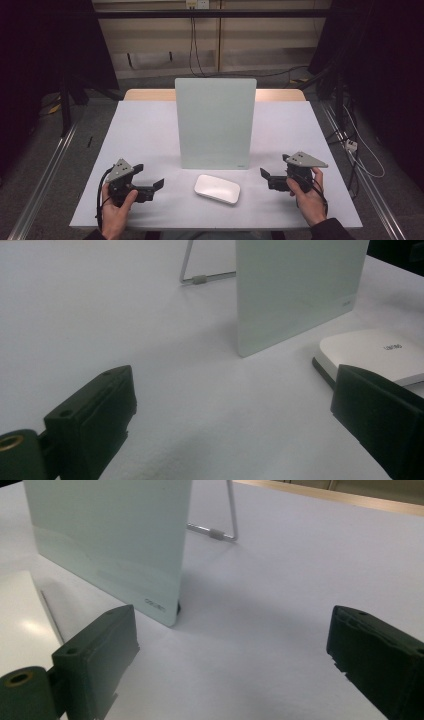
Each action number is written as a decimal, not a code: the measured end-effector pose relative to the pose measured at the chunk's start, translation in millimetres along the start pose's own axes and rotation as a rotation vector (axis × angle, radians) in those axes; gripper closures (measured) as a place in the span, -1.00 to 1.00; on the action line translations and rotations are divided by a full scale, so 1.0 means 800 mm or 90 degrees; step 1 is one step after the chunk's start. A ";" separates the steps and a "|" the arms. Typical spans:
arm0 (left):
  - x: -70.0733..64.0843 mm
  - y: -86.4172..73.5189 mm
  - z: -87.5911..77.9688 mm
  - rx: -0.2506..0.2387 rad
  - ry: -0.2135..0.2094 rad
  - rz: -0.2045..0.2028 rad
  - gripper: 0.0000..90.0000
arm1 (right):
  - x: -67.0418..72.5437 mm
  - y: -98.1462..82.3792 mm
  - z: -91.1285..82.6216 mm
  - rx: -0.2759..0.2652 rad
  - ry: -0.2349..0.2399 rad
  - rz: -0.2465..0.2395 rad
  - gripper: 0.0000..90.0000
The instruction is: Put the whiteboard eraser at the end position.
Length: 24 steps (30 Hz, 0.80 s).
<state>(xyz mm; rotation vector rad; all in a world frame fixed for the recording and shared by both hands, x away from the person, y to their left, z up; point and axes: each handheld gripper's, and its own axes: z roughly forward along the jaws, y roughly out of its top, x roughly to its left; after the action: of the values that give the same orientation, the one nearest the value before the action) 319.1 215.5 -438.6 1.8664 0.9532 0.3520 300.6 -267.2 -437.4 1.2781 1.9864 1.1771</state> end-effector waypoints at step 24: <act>0.001 -0.002 -0.002 -0.013 0.019 -0.007 -0.91 | -0.029 -0.028 -0.023 -0.010 -0.038 0.047 -0.86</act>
<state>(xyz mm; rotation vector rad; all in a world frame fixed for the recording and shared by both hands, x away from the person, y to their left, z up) 317.7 217.2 -439.4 1.8415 0.9763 0.3819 285.8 -299.4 -448.6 1.3730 1.8978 1.1722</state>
